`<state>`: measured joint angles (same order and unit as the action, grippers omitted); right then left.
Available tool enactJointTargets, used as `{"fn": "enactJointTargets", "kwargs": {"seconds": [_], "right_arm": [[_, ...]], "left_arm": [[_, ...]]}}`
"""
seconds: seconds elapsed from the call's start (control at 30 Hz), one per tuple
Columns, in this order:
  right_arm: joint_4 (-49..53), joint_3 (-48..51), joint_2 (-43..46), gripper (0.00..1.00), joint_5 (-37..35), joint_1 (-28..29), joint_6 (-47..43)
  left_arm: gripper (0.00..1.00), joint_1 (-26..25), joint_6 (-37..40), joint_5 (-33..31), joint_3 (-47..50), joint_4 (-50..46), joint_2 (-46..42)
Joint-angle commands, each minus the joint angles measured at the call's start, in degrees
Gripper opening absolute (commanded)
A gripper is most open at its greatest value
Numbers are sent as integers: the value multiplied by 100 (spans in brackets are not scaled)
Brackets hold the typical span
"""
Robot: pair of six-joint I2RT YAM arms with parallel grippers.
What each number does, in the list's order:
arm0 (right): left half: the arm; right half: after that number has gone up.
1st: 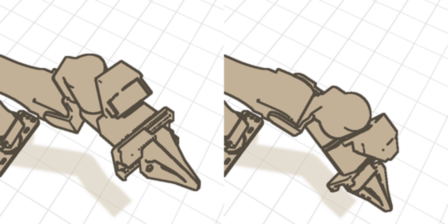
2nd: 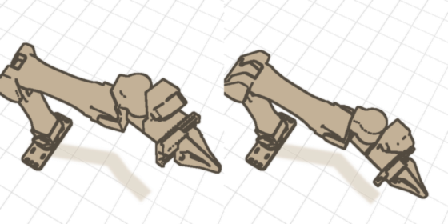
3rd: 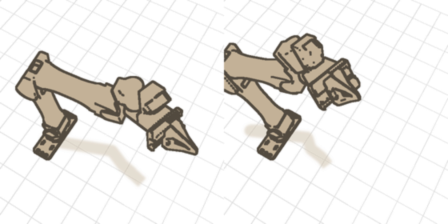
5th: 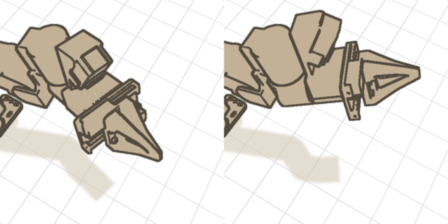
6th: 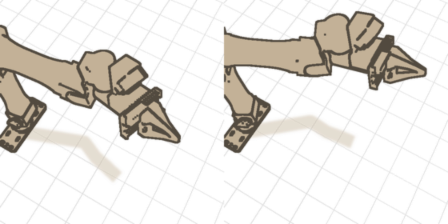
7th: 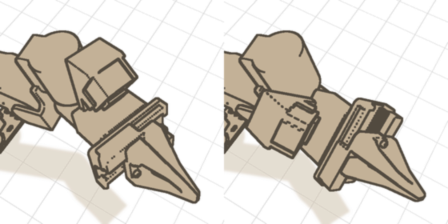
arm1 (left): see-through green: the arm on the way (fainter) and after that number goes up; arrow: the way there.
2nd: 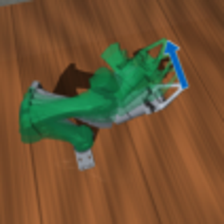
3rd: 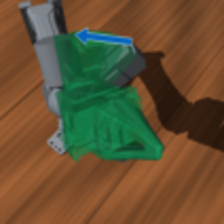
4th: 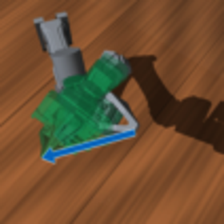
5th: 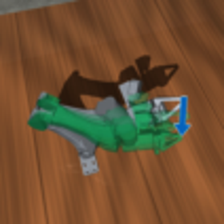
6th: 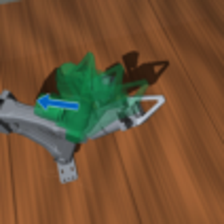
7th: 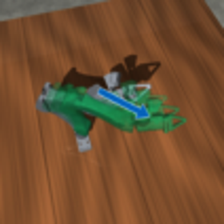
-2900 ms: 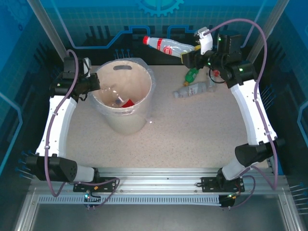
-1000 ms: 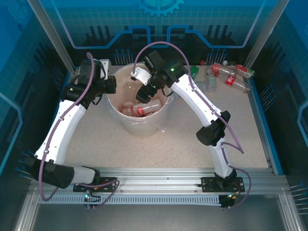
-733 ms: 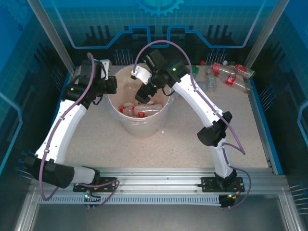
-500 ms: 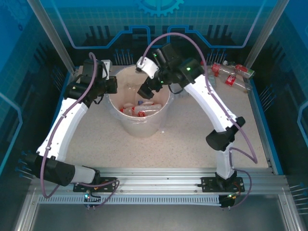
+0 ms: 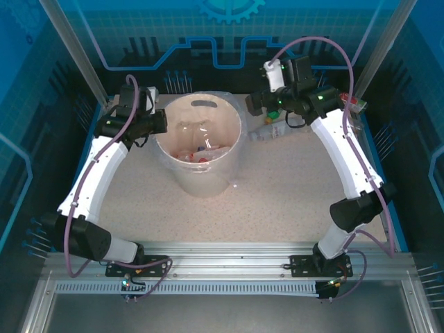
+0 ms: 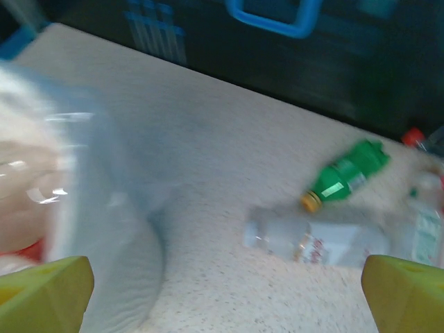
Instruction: Put the plastic bottles in the bin
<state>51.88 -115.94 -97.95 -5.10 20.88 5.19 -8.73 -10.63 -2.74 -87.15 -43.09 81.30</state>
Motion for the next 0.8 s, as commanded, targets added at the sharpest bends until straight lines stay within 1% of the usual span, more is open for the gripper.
{"fn": "enactJointTargets", "kwargs": {"seconds": [0.0,0.13,0.23,0.33,0.5,0.57,0.77], "right_arm": [[-456,168,-374,100,-497,-391,823],[-646,-24,-1261,100,-797,-676,1177],[-761,-369,-1954,100,-1153,-710,1374],[-775,-856,-2623,100,-1364,-769,1602],[-1064,-1341,-3432,100,-1746,-773,1759],[-1259,-1466,-3747,100,-1644,-812,1852],[-1379,-2238,-4576,100,-1443,-816,2024]], "left_arm": [[0,38,-438,650,-192,498,56],[0,82,-415,943,-301,301,204],[0,118,-511,960,68,596,53],[0,143,-589,1028,355,814,-48],[0,148,-652,1147,615,1104,-123],[0,168,-642,1220,621,1112,-106],[0,224,-625,1310,629,1110,-96]]}}
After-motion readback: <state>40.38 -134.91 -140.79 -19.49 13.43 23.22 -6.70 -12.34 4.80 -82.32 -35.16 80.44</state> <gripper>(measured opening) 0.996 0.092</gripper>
